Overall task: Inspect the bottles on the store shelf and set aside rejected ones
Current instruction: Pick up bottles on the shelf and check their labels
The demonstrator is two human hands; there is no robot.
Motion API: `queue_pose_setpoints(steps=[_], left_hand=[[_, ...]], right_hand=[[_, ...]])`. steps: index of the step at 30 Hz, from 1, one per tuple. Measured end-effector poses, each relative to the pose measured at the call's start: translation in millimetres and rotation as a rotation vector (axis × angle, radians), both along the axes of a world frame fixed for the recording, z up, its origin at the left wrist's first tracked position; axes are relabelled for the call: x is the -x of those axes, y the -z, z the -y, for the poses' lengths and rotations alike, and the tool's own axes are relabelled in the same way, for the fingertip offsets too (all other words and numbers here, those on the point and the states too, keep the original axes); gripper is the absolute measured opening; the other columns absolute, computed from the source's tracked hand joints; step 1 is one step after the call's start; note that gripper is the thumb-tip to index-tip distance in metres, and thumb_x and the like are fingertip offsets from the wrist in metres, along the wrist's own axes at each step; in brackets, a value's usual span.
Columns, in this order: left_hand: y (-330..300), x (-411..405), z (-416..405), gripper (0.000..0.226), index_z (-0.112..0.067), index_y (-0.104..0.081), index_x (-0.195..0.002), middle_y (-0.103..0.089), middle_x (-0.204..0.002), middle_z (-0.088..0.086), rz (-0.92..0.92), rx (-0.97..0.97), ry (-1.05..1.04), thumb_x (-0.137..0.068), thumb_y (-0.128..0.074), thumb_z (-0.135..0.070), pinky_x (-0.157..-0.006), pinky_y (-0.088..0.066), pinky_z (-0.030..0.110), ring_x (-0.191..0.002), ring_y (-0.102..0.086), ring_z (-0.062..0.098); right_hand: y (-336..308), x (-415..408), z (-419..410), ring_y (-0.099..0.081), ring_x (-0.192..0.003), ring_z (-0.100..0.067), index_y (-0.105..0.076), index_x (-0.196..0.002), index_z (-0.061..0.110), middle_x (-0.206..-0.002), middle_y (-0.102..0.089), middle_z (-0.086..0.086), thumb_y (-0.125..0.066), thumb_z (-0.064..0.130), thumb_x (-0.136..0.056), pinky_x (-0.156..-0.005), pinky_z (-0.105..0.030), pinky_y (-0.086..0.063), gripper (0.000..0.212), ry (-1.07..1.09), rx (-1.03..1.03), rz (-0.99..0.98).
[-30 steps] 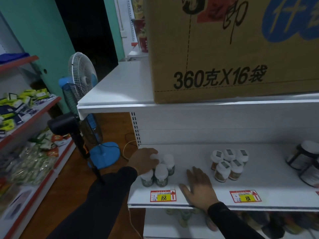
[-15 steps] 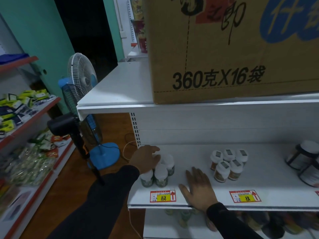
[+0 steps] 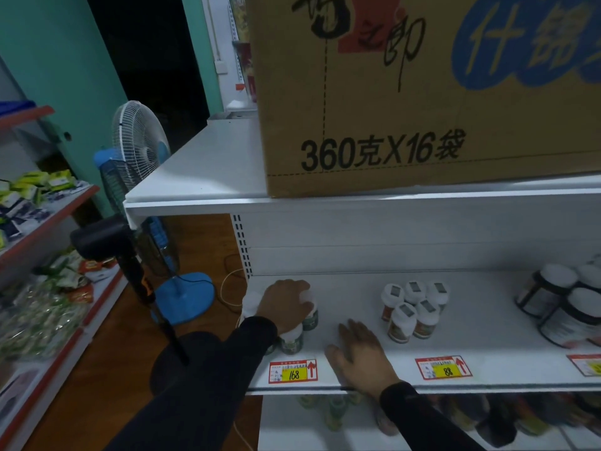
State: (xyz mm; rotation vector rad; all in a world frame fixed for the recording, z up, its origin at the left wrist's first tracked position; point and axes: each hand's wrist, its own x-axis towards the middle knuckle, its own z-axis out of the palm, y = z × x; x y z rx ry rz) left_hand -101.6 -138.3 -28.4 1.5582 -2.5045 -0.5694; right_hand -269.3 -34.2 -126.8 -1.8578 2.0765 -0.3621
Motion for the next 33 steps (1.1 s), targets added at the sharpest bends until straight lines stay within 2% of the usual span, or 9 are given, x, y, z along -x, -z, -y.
queue_pose_setpoints(steps=[5,8,11,16,20,23,26,30,33], left_hand=[[-18.2,-0.5,-7.1,0.047,-0.016,-0.047,-0.142,-0.049,-0.144,0.009,-0.172,-0.015,-0.022,-0.097,-0.053,-0.032,-0.106,-0.033,0.027,-0.131,-0.045,0.023],[-30.7,-2.1,-13.0,0.044,-0.013,-0.05,-0.139,-0.052,-0.142,0.008,-0.273,-0.017,-0.035,-0.099,-0.051,-0.03,-0.097,-0.033,0.02,-0.128,-0.048,0.022],[-40.0,-5.4,-17.2,0.042,-0.017,-0.054,-0.136,-0.054,-0.14,0.004,-0.412,-0.078,-0.089,-0.099,-0.051,-0.035,-0.098,-0.038,0.023,-0.124,-0.051,0.019],[-53.4,-12.6,-24.9,0.037,-0.014,-0.061,-0.128,-0.061,-0.131,0.004,-0.586,-0.138,-0.129,-0.098,-0.054,-0.035,-0.103,-0.046,0.039,-0.115,-0.058,0.02],[-61.7,-15.7,-35.1,0.019,-0.019,-0.065,-0.109,-0.066,-0.106,0.001,-0.735,-0.186,-0.156,-0.099,-0.054,-0.03,-0.091,-0.054,0.037,-0.094,-0.062,0.015],[-65.3,-18.1,-41.7,0.016,-0.017,-0.066,-0.101,-0.068,-0.099,0.004,-0.824,-0.219,-0.159,-0.099,-0.054,-0.027,-0.076,-0.055,0.027,-0.085,-0.063,0.014],[-68.8,-22.4,-46.7,0.014,-0.021,-0.066,-0.095,-0.068,-0.096,0.002,-0.885,-0.268,-0.171,-0.099,-0.054,-0.027,-0.076,-0.053,0.026,-0.086,-0.063,0.015],[-70.4,-25.7,-50.0,0.023,-0.017,-0.062,-0.118,-0.066,-0.109,0.0,-0.957,-0.356,-0.179,-0.098,-0.055,-0.027,-0.084,-0.055,0.028,-0.099,-0.064,0.015],[-71.1,-25.9,-52.5,0.027,-0.014,-0.06,-0.121,-0.065,-0.114,0.004,-1.064,-0.428,-0.196,-0.096,-0.059,-0.024,-0.082,-0.055,0.028,-0.101,-0.064,0.018]], right_hand=[[-23.1,-1.9,-2.2,-0.038,-0.137,-0.016,-0.039,-0.147,0.018,-0.152,-0.04,-0.001,-0.047,0.048,-0.098,-0.11,-0.021,-0.028,0.058,0.095,0.101,0.311],[-39.2,-7.6,-3.6,-0.045,-0.131,-0.015,-0.042,-0.144,0.023,-0.147,-0.045,0.001,-0.053,0.05,-0.094,-0.107,-0.024,-0.035,0.058,0.16,0.175,0.494],[-53.6,-14.1,-6.8,-0.05,-0.123,-0.011,-0.042,-0.142,0.028,-0.14,-0.051,0.003,-0.061,0.049,-0.091,-0.102,-0.026,-0.042,0.059,0.163,0.238,0.65],[-77.2,-26.9,-16.9,-0.053,-0.117,-0.004,-0.041,-0.138,0.03,-0.128,-0.054,0.011,-0.071,0.055,-0.08,-0.097,-0.019,-0.043,0.069,0.069,0.283,0.741],[-89.9,-36.6,-21.8,-0.058,-0.105,0.005,-0.048,-0.115,0.042,-0.116,-0.061,0.018,-0.079,0.042,-0.078,-0.091,-0.015,-0.047,0.048,0.033,0.343,0.775],[-96.1,-40.5,-25.2,-0.061,-0.101,0.004,-0.052,-0.11,0.039,-0.11,-0.063,0.016,-0.079,0.036,-0.079,-0.088,-0.015,-0.049,0.041,0.048,0.377,0.803],[-98.6,-42.8,-28.3,-0.063,-0.1,0.001,-0.054,-0.116,0.03,-0.111,-0.065,0.014,-0.076,0.033,-0.083,-0.088,-0.019,-0.052,0.039,0.056,0.364,0.863],[-101.2,-46.2,-29.1,-0.066,-0.099,-0.006,-0.059,-0.111,0.031,-0.108,-0.069,0.007,-0.063,0.022,-0.095,-0.086,-0.025,-0.053,0.019,0.053,0.36,0.982],[-100.9,-47.4,-29.2,-0.068,-0.1,-0.017,-0.062,-0.113,0.024,-0.111,-0.07,-0.004,-0.055,0.017,-0.098,-0.088,-0.03,-0.055,0.018,0.06,0.312,1.091]])
